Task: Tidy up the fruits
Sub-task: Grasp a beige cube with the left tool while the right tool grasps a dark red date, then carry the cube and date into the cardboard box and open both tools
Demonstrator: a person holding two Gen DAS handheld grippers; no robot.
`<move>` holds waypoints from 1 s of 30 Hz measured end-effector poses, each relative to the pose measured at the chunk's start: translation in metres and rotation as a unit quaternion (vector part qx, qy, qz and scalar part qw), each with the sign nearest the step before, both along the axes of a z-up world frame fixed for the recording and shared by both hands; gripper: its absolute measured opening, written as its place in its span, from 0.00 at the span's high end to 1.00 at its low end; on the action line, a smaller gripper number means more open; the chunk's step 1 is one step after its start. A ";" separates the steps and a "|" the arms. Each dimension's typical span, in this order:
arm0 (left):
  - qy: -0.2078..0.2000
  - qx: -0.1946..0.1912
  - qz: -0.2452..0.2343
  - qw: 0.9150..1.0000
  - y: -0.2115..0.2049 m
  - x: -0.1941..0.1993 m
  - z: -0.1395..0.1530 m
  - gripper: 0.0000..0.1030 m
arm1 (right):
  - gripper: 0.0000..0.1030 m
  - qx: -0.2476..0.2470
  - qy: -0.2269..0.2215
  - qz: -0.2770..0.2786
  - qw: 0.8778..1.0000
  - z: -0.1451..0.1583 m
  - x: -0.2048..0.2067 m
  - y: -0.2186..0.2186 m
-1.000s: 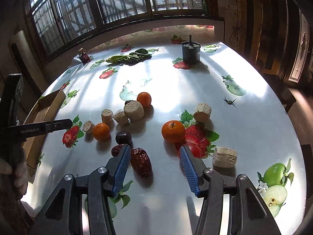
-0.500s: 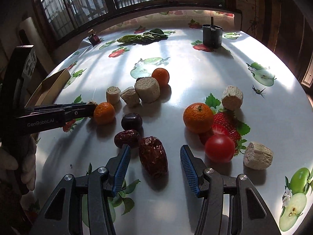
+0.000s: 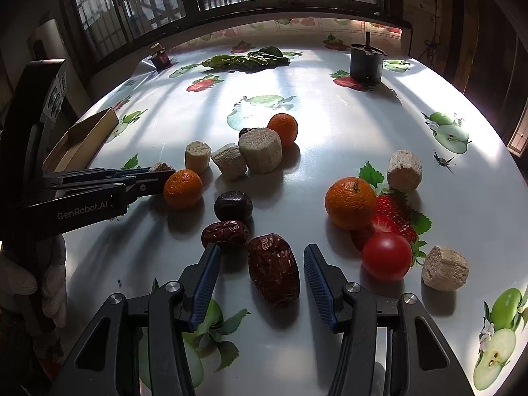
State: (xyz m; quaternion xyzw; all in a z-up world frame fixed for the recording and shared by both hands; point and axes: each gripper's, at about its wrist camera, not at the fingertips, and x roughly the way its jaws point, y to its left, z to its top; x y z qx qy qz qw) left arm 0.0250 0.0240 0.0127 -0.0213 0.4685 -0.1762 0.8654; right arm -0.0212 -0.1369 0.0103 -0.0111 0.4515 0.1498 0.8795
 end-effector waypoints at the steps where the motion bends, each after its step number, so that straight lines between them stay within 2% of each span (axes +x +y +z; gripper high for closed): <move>1: 0.000 -0.003 0.000 1.000 0.001 -0.001 0.002 0.83 | 0.65 -0.007 -0.001 -0.003 1.000 0.000 0.000 0.002; 2: -0.003 -0.005 0.002 1.000 0.003 -0.003 0.004 0.83 | 0.70 -0.010 0.000 -0.005 1.000 0.001 -0.001 0.002; 6: -0.021 -0.016 0.013 1.000 0.014 -0.019 0.023 0.83 | 0.70 -0.009 -0.002 -0.011 1.000 0.007 -0.007 0.003; 12: -0.052 -0.043 0.043 0.997 0.055 -0.056 0.061 0.83 | 0.70 -0.010 -0.038 0.005 0.999 0.045 -0.031 0.020; 16: -0.079 -0.042 0.078 0.993 0.101 -0.081 0.088 0.83 | 0.70 0.004 -0.069 0.043 0.997 0.082 -0.047 0.052; 20: -0.095 -0.011 0.121 0.988 0.160 -0.094 0.109 0.83 | 0.70 0.016 -0.092 0.101 0.991 0.115 -0.055 0.105; 24: -0.087 0.035 0.162 0.982 0.222 -0.075 0.122 0.83 | 0.70 0.048 -0.096 0.150 0.983 0.148 -0.041 0.169; 27: -0.060 0.035 0.203 0.977 0.272 -0.042 0.119 0.83 | 0.70 0.072 -0.097 0.164 0.979 0.168 -0.010 0.219; 30: -0.028 0.027 0.240 0.970 0.313 -0.013 0.099 0.83 | 0.70 0.089 -0.070 0.171 0.979 0.163 0.032 0.271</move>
